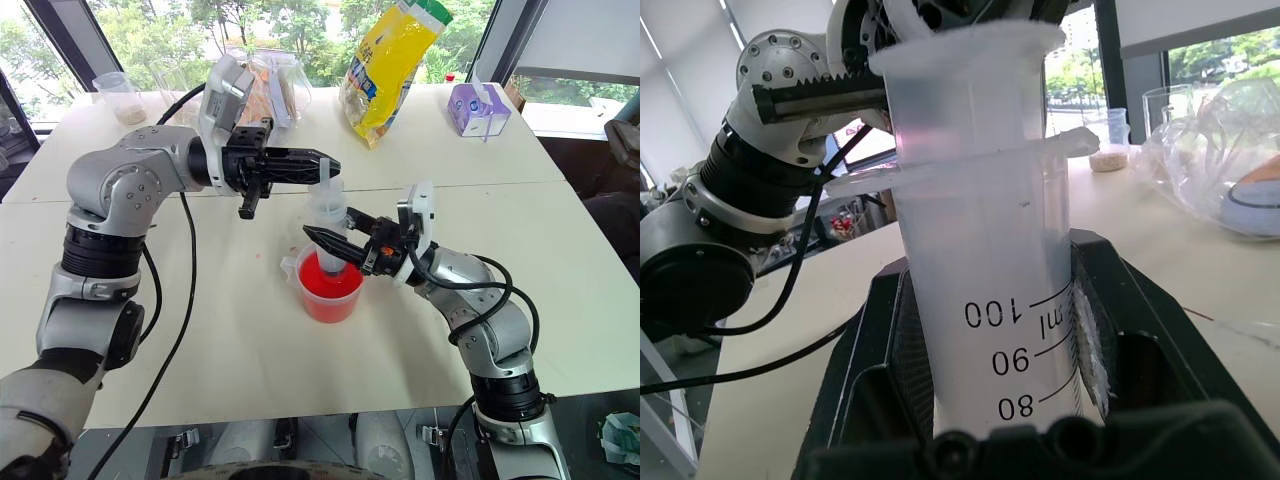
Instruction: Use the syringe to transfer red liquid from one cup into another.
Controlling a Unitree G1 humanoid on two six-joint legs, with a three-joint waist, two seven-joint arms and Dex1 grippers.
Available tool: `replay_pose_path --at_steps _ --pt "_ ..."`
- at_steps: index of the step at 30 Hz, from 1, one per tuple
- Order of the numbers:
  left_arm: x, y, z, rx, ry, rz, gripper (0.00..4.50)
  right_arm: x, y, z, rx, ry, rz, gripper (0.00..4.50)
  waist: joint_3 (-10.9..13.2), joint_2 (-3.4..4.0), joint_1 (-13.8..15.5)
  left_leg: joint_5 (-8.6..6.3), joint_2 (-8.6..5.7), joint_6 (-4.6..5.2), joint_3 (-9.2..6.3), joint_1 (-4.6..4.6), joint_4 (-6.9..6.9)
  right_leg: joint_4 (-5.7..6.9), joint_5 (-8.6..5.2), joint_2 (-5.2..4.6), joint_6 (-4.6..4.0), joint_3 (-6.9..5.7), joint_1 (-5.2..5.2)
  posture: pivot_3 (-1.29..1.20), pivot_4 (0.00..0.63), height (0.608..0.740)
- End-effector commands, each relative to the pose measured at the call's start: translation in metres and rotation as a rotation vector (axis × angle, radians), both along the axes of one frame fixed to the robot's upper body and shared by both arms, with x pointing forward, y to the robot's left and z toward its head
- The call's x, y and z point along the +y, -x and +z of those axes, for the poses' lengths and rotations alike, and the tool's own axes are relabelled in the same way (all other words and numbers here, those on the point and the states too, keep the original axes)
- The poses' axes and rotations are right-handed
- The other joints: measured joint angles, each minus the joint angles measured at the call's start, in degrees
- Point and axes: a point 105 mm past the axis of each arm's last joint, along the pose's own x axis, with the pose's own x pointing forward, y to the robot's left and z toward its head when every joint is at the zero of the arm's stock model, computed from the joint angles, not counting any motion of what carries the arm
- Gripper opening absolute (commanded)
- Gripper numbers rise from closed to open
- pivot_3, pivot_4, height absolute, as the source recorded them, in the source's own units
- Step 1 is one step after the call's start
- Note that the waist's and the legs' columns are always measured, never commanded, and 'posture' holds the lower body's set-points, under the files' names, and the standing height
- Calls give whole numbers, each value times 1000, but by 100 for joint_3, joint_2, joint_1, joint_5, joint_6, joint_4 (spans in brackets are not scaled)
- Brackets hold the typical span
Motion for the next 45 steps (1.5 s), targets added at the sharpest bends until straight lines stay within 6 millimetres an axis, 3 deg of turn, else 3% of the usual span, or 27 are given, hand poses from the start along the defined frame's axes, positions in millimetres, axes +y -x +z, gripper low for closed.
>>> replay_pose_path --at_steps 1,12,17,18,20,26,30,35,40,45 --pt "14 4 49 -145 132 32 49 9 11 -19 62 51 81 1468 0 0 0 0 0 0 0 0 0 0 0 0 0 0 0 0 150 740" --pt "13 4 48 -147 126 32 49 7 9 -10 26 51 72 1468 0 0 0 0 0 0 0 0 0 0 0 0 0 0 0 0 150 740" --pt "13 7 25 -99 43 10 49 5 8 21 -59 28 58 1468 0 0 -12 0 0 0 0 1 0 1 0 0 0 0 0 0 150 740" --pt "14 6 22 -90 32 12 768 5 8 24 -67 24 57 1468 0 0 -8 0 1 0 -1 1 0 2 0 1 0 0 0 0 150 740" --pt "16 6 15 -65 8 9 1531 4 10 31 -79 21 60 1468 0 0 -3 0 3 0 -3 1 0 2 0 2 0 -1 0 0 150 740" --pt "28 2 4 -67 -31 54 4478 4 15 40 -84 16 72 1468 0 0 6 0 1 0 -1 0 1 1 0 -1 0 -1 0 0 150 740" --pt "39 2 1 -78 -53 89 4478 4 15 42 -86 12 67 1468 0 0 0 0 2 0 -2 0 1 0 0 0 0 -1 0 0 150 740" --pt "67 0 -7 -67 -95 184 4478 1 13 52 -100 -4 54 1468 1 1 -10 0 6 0 -2 2 0 4 0 4 0 -1 -1 0 150 740" --pt "90 -4 0 -65 -69 290 4478 -2 7 85 -148 -41 66 1468 1 1 -5 0 5 0 -1 1 1 2 0 1 -1 -1 -1 0 150 740" --pt "97 -5 5 -83 -44 335 4478 -6 -17 117 -200 -78 62 1468 1 1 2 0 5 0 -1 1 1 1 0 0 -1 -3 1 0 150 740"
